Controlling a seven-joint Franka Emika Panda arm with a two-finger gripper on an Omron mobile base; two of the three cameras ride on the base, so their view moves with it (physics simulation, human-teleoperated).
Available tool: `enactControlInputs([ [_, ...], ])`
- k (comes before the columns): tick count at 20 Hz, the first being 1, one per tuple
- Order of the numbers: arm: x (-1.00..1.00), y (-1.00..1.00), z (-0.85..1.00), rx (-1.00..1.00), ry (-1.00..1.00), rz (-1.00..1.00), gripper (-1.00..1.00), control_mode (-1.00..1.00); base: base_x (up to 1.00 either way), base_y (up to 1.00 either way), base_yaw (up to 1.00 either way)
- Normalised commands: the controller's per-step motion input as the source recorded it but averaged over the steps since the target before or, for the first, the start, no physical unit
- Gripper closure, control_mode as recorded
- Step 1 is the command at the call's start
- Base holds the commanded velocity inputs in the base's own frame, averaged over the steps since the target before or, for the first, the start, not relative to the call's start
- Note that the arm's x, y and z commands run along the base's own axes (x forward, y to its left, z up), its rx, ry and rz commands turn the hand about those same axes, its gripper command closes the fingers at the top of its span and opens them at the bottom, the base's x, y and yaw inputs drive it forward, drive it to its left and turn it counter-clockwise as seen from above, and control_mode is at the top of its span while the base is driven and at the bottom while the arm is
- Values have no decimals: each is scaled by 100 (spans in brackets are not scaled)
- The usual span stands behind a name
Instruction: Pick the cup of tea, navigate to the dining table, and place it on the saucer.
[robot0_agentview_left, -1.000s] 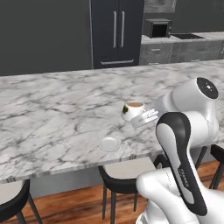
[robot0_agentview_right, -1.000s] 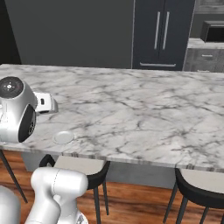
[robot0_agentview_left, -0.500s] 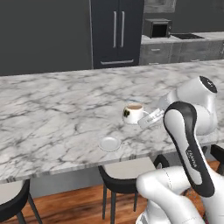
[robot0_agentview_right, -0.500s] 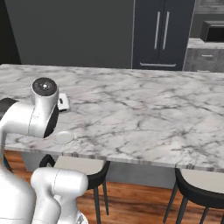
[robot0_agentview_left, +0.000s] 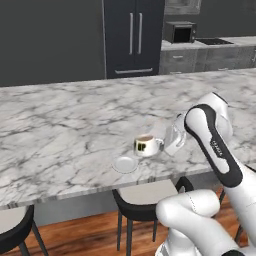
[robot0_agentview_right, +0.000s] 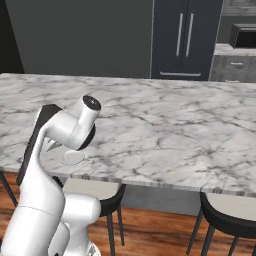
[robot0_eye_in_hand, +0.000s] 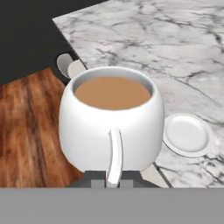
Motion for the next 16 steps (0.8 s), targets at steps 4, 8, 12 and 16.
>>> enactControlInputs([
  [4,57,-3,-55,0,6,31,100,-100,0,0,0],
  [8,45,6,-53,0,0,18,100,-100,0,0,0],
  [12,55,16,-46,0,-2,10,100,-100,0,0,0],
  [16,57,18,-57,0,0,2,100,-100,0,0,0],
])
